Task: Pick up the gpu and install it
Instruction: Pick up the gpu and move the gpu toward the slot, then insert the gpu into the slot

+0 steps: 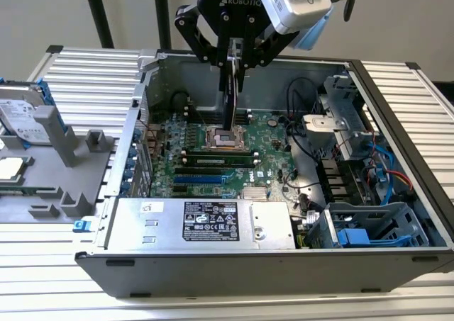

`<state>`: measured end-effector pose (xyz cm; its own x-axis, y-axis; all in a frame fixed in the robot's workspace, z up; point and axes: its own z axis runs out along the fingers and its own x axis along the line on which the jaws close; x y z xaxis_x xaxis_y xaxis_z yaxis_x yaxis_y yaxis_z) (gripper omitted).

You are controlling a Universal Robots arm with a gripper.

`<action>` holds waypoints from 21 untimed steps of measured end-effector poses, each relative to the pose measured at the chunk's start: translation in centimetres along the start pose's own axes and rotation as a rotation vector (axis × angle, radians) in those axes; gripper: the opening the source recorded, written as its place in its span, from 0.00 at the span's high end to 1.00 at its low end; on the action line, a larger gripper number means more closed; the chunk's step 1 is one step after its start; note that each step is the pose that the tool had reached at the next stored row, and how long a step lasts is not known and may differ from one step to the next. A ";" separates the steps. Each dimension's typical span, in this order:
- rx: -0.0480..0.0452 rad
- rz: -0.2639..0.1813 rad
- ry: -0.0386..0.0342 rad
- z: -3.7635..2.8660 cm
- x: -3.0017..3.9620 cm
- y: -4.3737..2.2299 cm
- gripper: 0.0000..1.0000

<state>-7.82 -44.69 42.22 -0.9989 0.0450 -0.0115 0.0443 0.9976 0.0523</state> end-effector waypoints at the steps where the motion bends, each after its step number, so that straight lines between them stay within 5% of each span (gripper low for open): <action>1: 0.0000 -0.001 0.0001 0.00 0.00 0.00 1.00; 21: -0.0003 -0.044 0.0024 -0.01 0.00 0.00 1.00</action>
<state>-7.82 -44.69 42.23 -0.9999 0.0013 -0.0115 0.0007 0.9986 0.0521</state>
